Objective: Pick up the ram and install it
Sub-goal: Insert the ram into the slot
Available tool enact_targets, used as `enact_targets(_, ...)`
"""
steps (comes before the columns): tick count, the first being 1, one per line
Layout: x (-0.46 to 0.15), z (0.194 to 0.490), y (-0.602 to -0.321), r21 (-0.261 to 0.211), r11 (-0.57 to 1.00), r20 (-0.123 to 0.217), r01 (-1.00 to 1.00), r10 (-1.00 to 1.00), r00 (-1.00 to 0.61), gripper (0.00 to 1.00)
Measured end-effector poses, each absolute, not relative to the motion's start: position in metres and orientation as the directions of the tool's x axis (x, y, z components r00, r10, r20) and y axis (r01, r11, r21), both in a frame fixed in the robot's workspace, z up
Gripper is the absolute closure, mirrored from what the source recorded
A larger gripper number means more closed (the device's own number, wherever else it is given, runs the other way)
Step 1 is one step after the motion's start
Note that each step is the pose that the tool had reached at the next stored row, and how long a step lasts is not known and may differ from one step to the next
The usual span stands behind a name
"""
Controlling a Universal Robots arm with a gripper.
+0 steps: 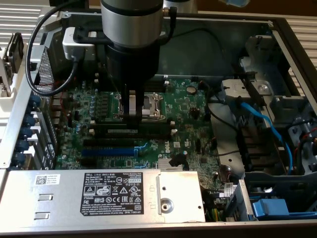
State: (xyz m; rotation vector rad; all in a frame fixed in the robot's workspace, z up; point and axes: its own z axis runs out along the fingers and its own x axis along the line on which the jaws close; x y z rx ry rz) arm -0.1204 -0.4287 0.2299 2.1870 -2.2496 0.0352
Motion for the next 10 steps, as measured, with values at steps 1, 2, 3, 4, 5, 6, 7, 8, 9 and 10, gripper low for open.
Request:
enact_targets(1, -0.1204, 0.2299, -0.4287, -0.013, 0.028, 0.018, -1.0, -0.999, -0.028, 0.79)
enact_targets(2, -0.1204, 0.2299, -0.4287, -0.013, 0.028, 0.018, -1.0, -0.999, -0.028, 0.79)
enact_targets(3, -0.1204, 0.2299, -0.4287, -0.013, 0.028, 0.018, -1.0, -0.999, -0.028, 0.79)
enact_targets(4, -0.1204, 0.2299, -0.4287, -0.013, 0.028, 0.018, -1.0, -0.999, -0.028, 0.79)
enact_targets(5, -0.1204, 0.2299, -0.4287, -0.013, 0.028, 0.018, -1.0, -0.999, -0.028, 0.79)
enact_targets(6, -0.1204, 0.2299, -0.4287, -0.013, 0.028, 0.018, -1.0, -0.999, -0.028, 0.79)
enact_targets(7, -0.1204, 0.2299, -0.4287, -0.013, 0.028, 0.018, -1.0, -0.999, -0.028, 0.79)
enact_targets(8, -0.1204, 0.2299, -0.4287, -0.013, 0.028, 0.018, -1.0, -0.999, -0.028, 0.79)
enact_targets(9, -0.1204, 0.2299, -0.4287, -0.013, 0.028, 0.018, -1.0, -0.999, -0.028, 0.79)
enact_targets(10, -0.1204, 0.2299, -0.4287, -0.013, 0.028, 0.018, -1.0, -0.999, -0.028, 0.79)
